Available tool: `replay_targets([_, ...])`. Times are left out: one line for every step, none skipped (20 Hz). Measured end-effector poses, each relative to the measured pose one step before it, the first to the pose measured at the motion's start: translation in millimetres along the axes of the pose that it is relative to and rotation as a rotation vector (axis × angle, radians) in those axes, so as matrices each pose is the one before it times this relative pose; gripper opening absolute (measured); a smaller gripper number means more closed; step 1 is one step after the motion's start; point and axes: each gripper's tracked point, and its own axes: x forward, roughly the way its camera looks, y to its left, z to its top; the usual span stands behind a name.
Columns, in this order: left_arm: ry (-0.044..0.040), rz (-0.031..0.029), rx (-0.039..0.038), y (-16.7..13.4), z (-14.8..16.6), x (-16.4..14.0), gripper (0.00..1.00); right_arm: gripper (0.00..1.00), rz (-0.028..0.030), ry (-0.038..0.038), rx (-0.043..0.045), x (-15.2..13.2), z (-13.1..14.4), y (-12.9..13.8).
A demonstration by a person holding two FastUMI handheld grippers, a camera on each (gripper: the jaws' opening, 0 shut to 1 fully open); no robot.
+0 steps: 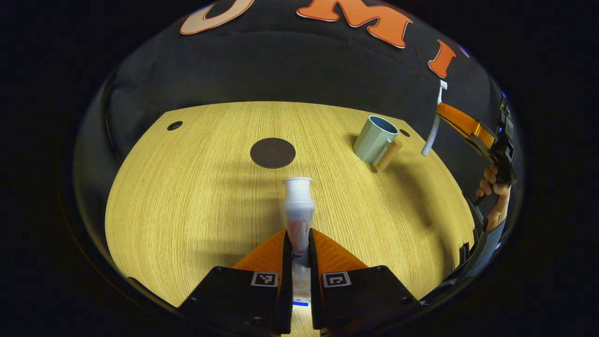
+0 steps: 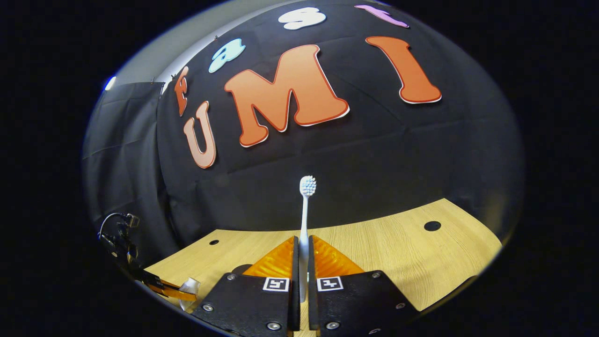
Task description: Put the toothbrush and toothpaste on the desktop into the cup, then pick up the cup and place it on the coaster on the desktop.
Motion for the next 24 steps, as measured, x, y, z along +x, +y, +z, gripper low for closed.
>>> replay_targets([0.00013, 0.00260, 0.00129, 0.15, 1.22, 0.29, 0.20, 0.07, 0.00832, -0.00697, 0.01131, 4.91, 1.10, 1.46])
replay_targets([-0.00136, 0.00316, 0.00078, 0.20, -0.12, -0.39, 0.20, 0.07, 0.00563, -0.01408, 0.00891, 4.59, 2.55, 0.59])
replay_targets([-0.00106, 0.00207, 0.00103, -0.10, 0.64, -0.02, 0.20, 0.07, 0.00436, -0.01673, 0.00266, 3.93, 3.36, 0.17])
replay_targets([-0.00303, 0.00267, -0.00181, 0.11, 0.05, -0.32, 0.20, 0.07, -0.00183, -0.01551, 0.00011, 4.36, 3.18, -1.57])
replay_targets([-0.00183, 0.00212, 0.00135, -0.27, 1.06, -0.50, 0.20, 0.07, -0.00421, -0.01020, 0.01006, 4.68, 2.09, -2.42])
replay_targets([-0.00338, 0.00212, -0.00034, 0.07, -0.80, -0.75, 0.20, 0.07, 0.00535, -0.00292, 0.01908, 4.44, 0.37, 0.24])
replay_targets([-0.00246, 0.00053, 0.00107, -0.44, -0.20, 0.33, 0.20, 0.07, -0.00155, -0.00364, 0.01182, 4.03, 0.47, -1.60])
replay_targets([-0.00316, 0.00117, -0.00076, -0.56, -1.48, -1.48, 0.20, 0.07, -0.00259, -0.00967, 0.00502, 4.41, 1.51, -3.52])
replay_targets([-0.00282, -0.00040, 0.00169, -0.71, -1.35, 0.48, 0.20, 0.07, -0.00286, -0.01023, -0.00125, 4.34, 1.49, -1.99])
replay_targets([-0.00348, -0.00063, -0.00019, 1.00, 0.84, -0.12, 0.20, 0.07, -0.00036, -0.01188, -0.00359, 3.56, 1.65, -1.11])
replay_targets([-0.00068, -0.00014, -0.00023, 0.41, 1.44, -0.46, 0.20, 0.07, -0.00214, -0.01220, -0.00259, 3.36, 2.34, -1.36])
replay_targets([-0.00407, -0.00030, -0.00096, -0.94, -0.65, -1.59, 0.20, 0.07, -0.00078, -0.01067, -0.00206, 3.68, 1.46, -0.92])
replay_targets([-0.00210, 0.00002, 0.00052, -1.06, -0.32, -1.08, 0.20, 0.07, -0.00248, -0.00934, -0.00251, 3.46, 1.08, -1.43])
replay_targets([-0.00297, -0.00111, -0.00098, -0.45, -1.92, -0.49, 0.20, 0.07, -0.00332, -0.00434, -0.00655, 3.17, -1.32, -1.73])
replay_targets([-0.00054, -0.00100, 0.00063, -0.13, -0.67, -1.21, 0.20, 0.07, -0.00172, -0.00350, -0.00519, 3.40, -1.05, -1.25])
replay_targets([-0.00128, -0.00033, -0.00167, 0.28, 0.97, 0.16, 0.20, 0.07, -0.00263, 0.00212, -0.00424, 3.34, -3.42, -0.85])
replay_targets([-0.00130, 0.00064, -0.00006, 0.75, 0.88, -0.02, 0.20, 0.07, 0.00126, 0.00266, -0.00047, 3.84, -3.73, -0.38])
replay_targets([-0.00269, 0.00110, -0.00160, 1.29, 1.63, 1.84, 0.20, 0.07, -0.00268, 0.00858, -0.00153, 2.47, -4.42, -0.51])
replay_targets([-0.00205, 0.00244, -0.00127, 0.09, 0.48, 0.31, 0.20, 0.07, -0.00304, 0.00888, -0.00365, 2.81, -5.58, -1.11])
replay_targets([-0.00420, 0.00135, -0.00045, -0.24, -0.40, -1.79, 0.20, 0.07, -0.00567, 0.00833, -0.00573, 4.13, -5.99, -1.71])
replay_targets([-0.00073, 0.00234, -0.00178, -1.42, 0.61, -1.67, 0.20, 0.07, -0.00554, 0.01035, -0.00691, 4.40, -5.53, -1.50])
replay_targets([-0.00335, 0.00053, 0.00135, 1.11, 2.33, -2.63, 0.20, 0.07, -0.00504, 0.00922, -0.00766, 3.12, -4.59, -1.21])
replay_targets([-0.00131, 0.00258, -0.00264, 0.56, 0.95, -2.40, 0.20, 0.07, -0.00544, 0.00914, -0.00648, 3.04, -3.99, -1.48])
replay_targets([-0.00191, 0.00229, 0.00110, 0.71, -0.45, -1.84, 0.20, 0.07, -0.01025, 0.01819, -0.00848, 1.96, -7.23, -2.22])
